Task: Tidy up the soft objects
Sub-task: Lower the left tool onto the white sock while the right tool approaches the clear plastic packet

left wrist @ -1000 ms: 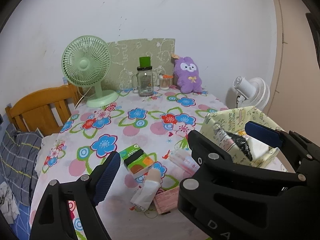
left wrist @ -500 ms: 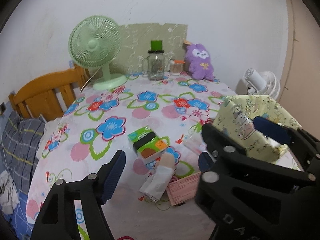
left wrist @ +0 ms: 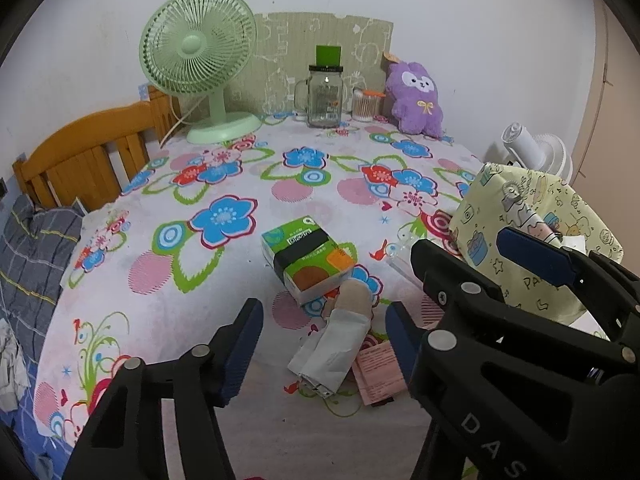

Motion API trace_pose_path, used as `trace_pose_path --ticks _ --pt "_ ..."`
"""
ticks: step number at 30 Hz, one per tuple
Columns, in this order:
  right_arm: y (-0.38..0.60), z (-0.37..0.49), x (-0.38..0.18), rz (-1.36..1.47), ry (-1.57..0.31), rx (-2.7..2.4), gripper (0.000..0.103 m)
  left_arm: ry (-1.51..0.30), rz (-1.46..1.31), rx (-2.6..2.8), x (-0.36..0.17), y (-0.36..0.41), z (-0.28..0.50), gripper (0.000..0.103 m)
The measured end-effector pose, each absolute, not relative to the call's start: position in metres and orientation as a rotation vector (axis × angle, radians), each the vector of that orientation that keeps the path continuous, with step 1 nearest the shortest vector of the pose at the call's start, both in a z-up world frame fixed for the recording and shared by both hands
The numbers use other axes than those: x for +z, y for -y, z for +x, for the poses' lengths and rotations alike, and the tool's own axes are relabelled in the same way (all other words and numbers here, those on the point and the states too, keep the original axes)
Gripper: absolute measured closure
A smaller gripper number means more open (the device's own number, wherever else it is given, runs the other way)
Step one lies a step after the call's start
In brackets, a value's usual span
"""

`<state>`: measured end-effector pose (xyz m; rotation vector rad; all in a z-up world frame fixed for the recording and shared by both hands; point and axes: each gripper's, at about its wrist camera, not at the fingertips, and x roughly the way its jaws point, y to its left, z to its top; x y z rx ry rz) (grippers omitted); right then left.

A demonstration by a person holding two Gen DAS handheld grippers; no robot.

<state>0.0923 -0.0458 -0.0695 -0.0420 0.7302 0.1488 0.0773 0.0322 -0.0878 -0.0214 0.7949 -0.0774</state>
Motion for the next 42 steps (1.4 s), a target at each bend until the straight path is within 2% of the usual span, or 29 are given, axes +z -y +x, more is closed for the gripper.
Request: trace_pose_path --ticks 8,19,26,36,38,39,42 --pt "0.043 0.109 -0.088 -0.045 -0.787 0.150 0.042 -0.847 -0.031 -0.078 -0.105 -0.033 0.090 0.046" --pt "0.045 0.128 -0.111 -0.053 -0.855 0.129 0.042 -0.892 -0.035 -0.102 -0.121 -0.027 0.103 0.046" --pt "0.049 0.137 -0.127 -0.054 -0.893 0.115 0.044 -0.923 0.000 -0.084 -0.134 -0.023 0.110 0.054" --pt "0.052 0.142 -0.132 -0.053 -0.888 0.122 0.046 -0.913 0.010 -0.062 -0.135 -0.023 0.112 0.059" --pt "0.052 0.145 -0.133 -0.056 -0.890 0.133 0.052 -0.913 0.011 -0.058 -0.135 -0.023 0.113 0.059" --pt "0.052 0.147 -0.135 -0.047 -0.913 0.141 0.065 -0.913 0.012 -0.057 -0.135 -0.022 0.113 0.059" --pt "0.053 0.148 -0.136 -0.048 -0.915 0.132 0.074 -0.911 0.019 -0.053 -0.135 -0.021 0.114 0.059"
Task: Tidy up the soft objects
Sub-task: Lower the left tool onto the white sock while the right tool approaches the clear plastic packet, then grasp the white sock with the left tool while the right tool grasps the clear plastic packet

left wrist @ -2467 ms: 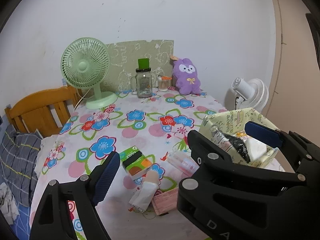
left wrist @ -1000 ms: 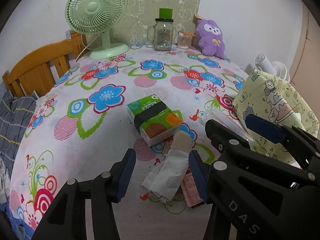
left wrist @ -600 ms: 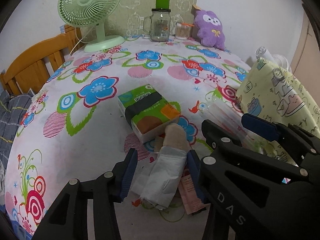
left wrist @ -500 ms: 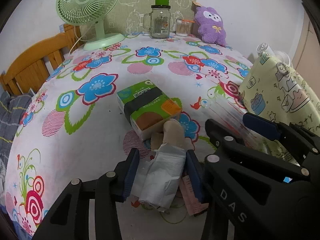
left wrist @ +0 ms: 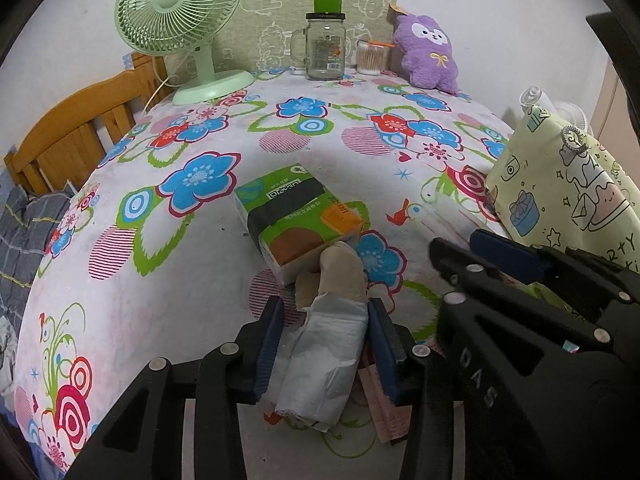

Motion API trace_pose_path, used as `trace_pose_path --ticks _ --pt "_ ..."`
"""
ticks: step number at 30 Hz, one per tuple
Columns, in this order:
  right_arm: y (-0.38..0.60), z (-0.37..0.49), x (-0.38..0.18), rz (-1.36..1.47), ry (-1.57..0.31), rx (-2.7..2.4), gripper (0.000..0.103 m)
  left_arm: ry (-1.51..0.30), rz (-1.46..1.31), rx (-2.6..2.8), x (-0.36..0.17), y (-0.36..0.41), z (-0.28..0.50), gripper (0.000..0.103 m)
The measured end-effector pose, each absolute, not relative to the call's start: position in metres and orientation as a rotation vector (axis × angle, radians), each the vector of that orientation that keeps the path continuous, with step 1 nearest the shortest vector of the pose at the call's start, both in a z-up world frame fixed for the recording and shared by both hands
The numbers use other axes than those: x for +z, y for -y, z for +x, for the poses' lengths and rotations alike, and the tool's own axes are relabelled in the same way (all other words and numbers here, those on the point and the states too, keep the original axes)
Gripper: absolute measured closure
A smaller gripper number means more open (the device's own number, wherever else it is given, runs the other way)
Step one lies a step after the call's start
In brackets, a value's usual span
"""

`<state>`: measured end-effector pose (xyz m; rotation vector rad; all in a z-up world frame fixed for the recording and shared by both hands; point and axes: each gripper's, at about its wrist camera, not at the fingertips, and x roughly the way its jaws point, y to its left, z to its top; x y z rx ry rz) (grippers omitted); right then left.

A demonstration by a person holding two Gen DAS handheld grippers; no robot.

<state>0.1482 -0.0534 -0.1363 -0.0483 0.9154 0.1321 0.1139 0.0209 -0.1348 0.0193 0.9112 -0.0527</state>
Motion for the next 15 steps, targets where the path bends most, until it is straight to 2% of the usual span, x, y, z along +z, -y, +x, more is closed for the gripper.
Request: trace_pose_path --ticks 4,6,8,15 --pt "0.0544 0.1484 -0.1365 -0.052 -0.915 0.124 0.093 -0.910 0.024 -0.054 -0.1349 -0.0200 0.1144 0.062" --pt "0.0548 0.1467 -0.1361 -0.047 -0.916 0.129 0.097 -0.910 0.023 -0.061 -0.1348 -0.0195 0.1142 0.066" --pt "0.0527 0.1448 -0.1348 -0.045 -0.915 0.147 0.100 -0.911 0.015 -0.068 -0.1344 -0.0199 0.1136 0.069" --pt "0.0458 0.1432 -0.1363 -0.007 -0.955 0.217 0.100 -0.910 0.006 -0.049 -0.1322 -0.0268 0.1078 0.069"
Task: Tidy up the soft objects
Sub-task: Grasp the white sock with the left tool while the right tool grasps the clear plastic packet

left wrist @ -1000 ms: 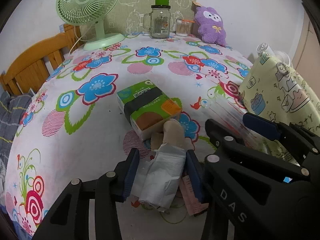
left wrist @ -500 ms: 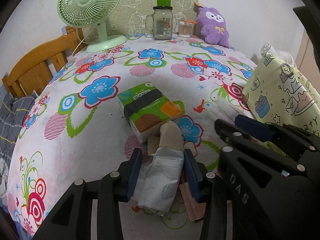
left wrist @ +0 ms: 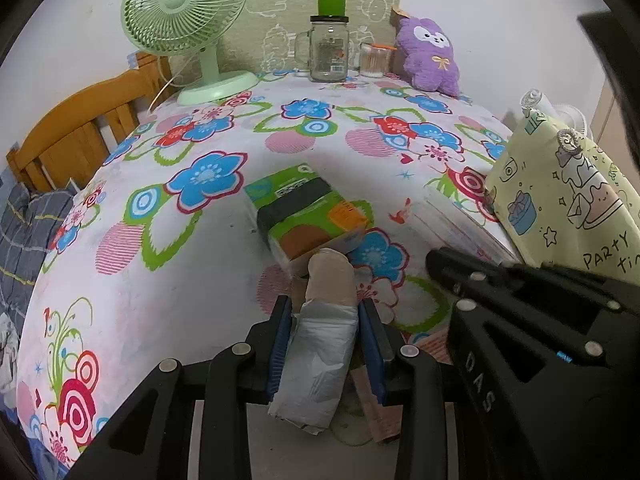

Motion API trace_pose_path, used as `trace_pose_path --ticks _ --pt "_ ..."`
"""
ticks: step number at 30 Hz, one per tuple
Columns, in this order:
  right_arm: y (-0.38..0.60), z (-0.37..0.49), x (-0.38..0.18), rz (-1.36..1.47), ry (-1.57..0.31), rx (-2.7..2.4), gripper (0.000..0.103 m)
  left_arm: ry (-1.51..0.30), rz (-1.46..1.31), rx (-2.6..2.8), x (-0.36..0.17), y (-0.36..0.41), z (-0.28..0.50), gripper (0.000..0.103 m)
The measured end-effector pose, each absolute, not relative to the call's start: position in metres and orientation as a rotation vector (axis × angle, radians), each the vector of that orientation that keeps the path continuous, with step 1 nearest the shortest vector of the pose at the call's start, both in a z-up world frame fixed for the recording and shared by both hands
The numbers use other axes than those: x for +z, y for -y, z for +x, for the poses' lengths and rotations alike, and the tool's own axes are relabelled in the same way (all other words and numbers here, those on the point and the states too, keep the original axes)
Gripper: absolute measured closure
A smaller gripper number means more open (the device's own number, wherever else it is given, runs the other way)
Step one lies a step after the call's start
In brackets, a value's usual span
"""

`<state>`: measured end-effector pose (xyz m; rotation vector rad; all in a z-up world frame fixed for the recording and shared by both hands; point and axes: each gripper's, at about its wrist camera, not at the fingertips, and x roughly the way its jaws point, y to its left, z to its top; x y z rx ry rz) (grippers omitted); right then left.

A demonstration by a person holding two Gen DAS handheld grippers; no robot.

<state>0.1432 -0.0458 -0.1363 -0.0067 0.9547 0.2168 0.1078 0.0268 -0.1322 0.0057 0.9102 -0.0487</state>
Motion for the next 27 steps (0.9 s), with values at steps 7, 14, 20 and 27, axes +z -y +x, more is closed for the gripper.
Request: trace_pose_path --ticks 7,14,20,27 --pt "0.043 0.137 -0.120 -0.096 -0.879 0.171 0.099 -0.882 -0.006 -0.066 -0.124 -0.026 0.105 0.069" --pt "0.045 0.138 -0.119 -0.119 -0.885 0.144 0.095 -0.881 -0.012 -0.077 -0.125 -0.025 0.107 0.069" --pt "0.044 0.142 -0.122 -0.149 -0.898 0.122 0.093 -0.889 -0.011 -0.077 -0.129 -0.025 0.109 0.069" --pt "0.044 0.142 -0.119 -0.162 -0.859 0.115 0.040 -0.890 -0.015 -0.083 -0.131 -0.025 0.112 0.069"
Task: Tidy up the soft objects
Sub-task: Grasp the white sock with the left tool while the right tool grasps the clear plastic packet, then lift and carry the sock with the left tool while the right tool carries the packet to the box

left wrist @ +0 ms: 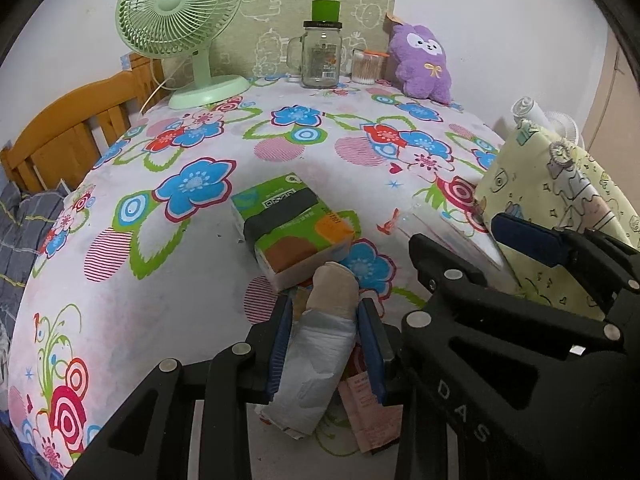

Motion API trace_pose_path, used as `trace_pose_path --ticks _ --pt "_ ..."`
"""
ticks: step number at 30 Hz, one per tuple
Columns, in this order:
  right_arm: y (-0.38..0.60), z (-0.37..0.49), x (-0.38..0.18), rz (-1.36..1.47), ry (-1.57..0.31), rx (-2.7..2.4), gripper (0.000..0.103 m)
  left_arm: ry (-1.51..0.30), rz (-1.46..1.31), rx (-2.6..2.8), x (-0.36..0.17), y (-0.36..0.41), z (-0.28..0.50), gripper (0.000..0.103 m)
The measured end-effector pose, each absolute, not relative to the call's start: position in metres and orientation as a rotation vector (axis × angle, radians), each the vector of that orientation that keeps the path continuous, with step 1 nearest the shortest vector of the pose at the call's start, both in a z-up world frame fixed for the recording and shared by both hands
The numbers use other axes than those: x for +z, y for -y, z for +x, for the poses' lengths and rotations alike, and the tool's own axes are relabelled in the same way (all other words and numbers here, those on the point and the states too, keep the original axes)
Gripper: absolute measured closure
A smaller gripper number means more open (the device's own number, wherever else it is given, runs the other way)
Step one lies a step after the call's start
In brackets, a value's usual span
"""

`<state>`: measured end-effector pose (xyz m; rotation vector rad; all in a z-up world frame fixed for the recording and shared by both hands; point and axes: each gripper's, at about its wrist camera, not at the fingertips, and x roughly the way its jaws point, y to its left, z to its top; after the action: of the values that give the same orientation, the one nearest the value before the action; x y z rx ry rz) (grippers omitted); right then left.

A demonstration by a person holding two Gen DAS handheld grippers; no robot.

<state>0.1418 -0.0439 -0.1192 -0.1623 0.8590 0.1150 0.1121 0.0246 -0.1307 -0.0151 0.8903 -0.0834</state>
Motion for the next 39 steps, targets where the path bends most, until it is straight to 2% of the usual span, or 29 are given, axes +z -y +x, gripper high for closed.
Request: trace_pose_path --ticks 11,12,13,14,22,39 --pt "0.051 0.158 -0.142 -0.063 -0.949 0.141 0.041 -0.901 -0.004 -0.071 -0.136 -0.025 0.115 0.069" --pt "0.050 0.157 -0.142 -0.064 -0.948 0.136 0.043 -0.901 -0.005 -0.072 -0.136 -0.026 0.115 0.069" --pt "0.050 0.156 -0.141 -0.068 -0.947 0.125 0.053 -0.899 -0.004 -0.069 -0.136 -0.025 0.116 0.070" --pt "0.049 0.156 -0.141 -0.079 -0.945 0.115 0.058 -0.899 -0.002 -0.067 -0.136 -0.025 0.115 0.071" --pt "0.048 0.149 -0.135 -0.070 -0.936 0.165 0.078 -0.886 0.008 -0.064 -0.132 -0.024 0.113 0.077" --pt "0.049 0.132 -0.107 -0.011 -0.905 0.197 0.081 -0.820 0.006 -0.056 -0.103 -0.024 0.094 0.078"
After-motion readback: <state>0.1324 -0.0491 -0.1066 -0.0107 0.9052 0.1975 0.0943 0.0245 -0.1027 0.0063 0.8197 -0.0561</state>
